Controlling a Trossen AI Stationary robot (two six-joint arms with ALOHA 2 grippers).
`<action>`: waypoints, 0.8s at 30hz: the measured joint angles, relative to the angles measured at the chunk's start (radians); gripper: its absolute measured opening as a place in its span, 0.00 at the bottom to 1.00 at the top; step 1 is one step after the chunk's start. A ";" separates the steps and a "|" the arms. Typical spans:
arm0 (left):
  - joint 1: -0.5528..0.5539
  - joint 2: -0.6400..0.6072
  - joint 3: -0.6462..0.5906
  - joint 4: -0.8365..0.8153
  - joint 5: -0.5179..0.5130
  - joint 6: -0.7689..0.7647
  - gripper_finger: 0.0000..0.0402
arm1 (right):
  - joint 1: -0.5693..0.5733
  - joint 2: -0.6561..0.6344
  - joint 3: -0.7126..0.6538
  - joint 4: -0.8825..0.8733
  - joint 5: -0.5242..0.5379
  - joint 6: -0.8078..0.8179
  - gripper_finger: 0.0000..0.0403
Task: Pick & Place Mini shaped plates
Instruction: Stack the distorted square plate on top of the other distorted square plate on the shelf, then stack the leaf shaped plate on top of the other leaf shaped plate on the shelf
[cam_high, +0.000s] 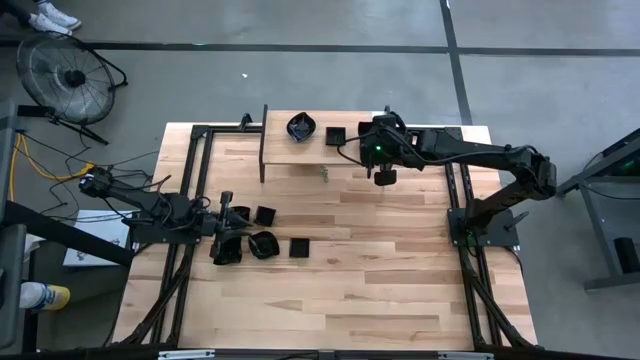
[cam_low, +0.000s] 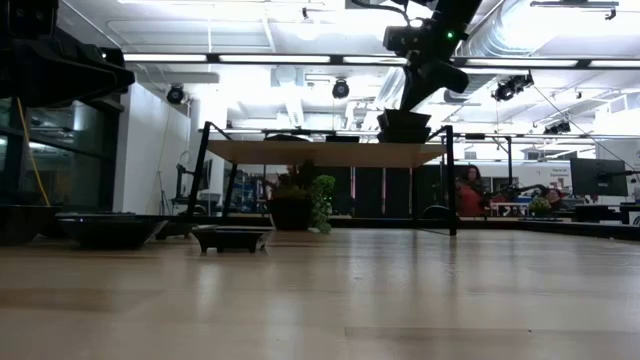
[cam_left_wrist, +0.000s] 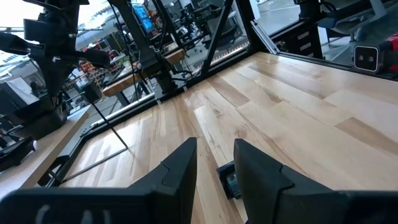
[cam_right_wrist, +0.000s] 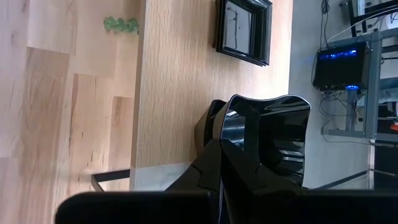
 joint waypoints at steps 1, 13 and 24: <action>0.000 0.000 0.000 0.000 0.000 0.000 0.26 | 0.000 0.000 0.000 0.000 -0.001 0.000 0.00; 0.000 0.000 0.000 0.000 0.000 0.000 0.26 | -0.002 0.000 0.000 0.011 0.001 0.001 0.22; 0.000 0.000 0.000 0.000 0.000 0.000 0.26 | -0.007 -0.111 0.000 -0.004 -0.102 0.107 0.26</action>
